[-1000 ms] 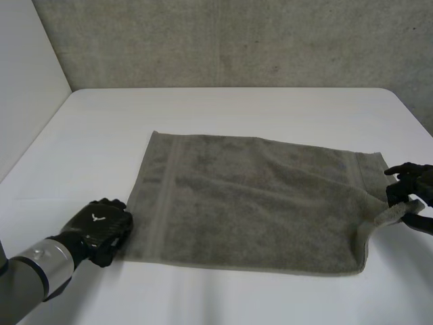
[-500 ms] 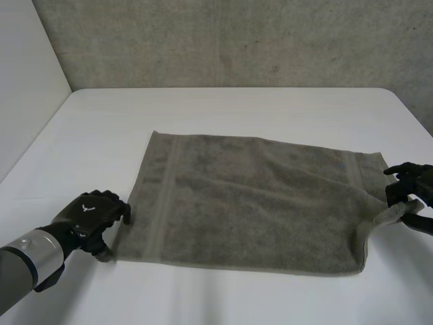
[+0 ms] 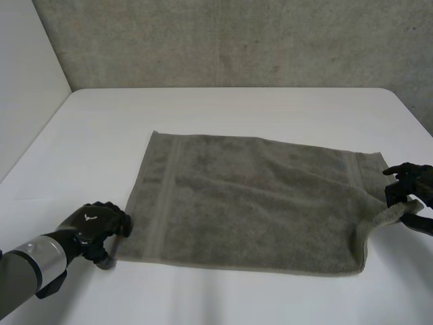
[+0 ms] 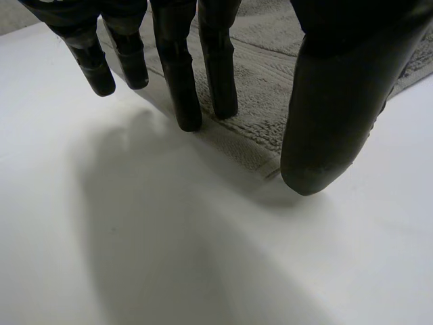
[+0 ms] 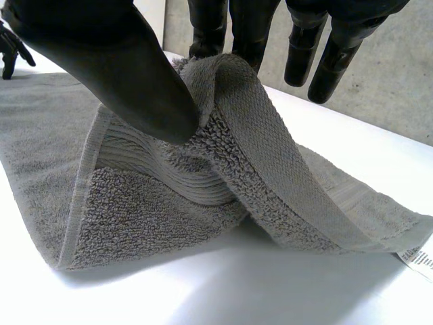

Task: Fold the towel.

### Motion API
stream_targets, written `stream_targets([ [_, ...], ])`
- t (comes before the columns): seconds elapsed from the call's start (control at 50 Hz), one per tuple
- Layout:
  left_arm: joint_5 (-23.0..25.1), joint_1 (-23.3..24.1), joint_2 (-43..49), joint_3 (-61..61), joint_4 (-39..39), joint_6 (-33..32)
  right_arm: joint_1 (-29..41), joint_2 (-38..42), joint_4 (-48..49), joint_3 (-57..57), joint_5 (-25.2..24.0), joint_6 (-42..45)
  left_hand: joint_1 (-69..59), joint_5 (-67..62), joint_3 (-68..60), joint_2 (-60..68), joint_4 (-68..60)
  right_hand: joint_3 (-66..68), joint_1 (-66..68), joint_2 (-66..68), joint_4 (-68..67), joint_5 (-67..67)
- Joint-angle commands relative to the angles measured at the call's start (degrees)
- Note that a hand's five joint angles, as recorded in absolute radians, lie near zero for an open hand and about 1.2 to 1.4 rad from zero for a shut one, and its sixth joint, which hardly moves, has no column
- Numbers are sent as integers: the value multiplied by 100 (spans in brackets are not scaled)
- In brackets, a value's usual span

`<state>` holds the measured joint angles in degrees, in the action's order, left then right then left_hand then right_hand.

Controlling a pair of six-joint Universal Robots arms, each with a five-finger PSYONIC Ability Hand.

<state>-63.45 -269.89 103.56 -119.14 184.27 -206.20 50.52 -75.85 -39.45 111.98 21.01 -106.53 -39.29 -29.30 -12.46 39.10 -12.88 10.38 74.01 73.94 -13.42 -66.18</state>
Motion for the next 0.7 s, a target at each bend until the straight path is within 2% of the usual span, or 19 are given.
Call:
stream_targets([
  [0.02,-1,41,164,14,100,1,1,0,-1,25,0,45,-87,-86,246,105,288,-38,599,606,342,-382],
  [0.06,-1,50,191,14,118,1,1,9,-1,34,0,62,-137,-136,246,156,288,-38,599,606,342,-382],
  [0.16,8,68,208,14,136,1,2,35,-1,43,0,80,-1163,-1162,246,1182,288,-38,599,606,342,-382],
  [0.2,8,77,208,14,153,1,1,53,-1,43,0,80,-3070,-3069,246,3088,288,-38,599,606,342,-382],
  [0.22,8,77,208,14,153,1,10,79,-1,43,0,89,-3081,-3080,246,3099,288,-38,599,606,342,-382],
  [0.24,8,77,208,14,171,1,10,79,-1,43,0,89,-4061,-4060,246,4080,288,-38,599,606,342,-382],
  [0.64,-1,173,-91,-4,109,54,2,97,-1,60,0,89,-4071,-4070,246,4090,288,-38,599,606,342,-382],
  [0.68,-1,173,-309,-56,101,89,1,88,-1,52,0,89,-2836,-2835,246,2855,288,-38,599,606,342,-382],
  [0.7,-1,173,-310,-56,100,89,1,88,-1,60,0,89,-2829,-2828,246,2847,288,-38,599,606,342,-382],
])
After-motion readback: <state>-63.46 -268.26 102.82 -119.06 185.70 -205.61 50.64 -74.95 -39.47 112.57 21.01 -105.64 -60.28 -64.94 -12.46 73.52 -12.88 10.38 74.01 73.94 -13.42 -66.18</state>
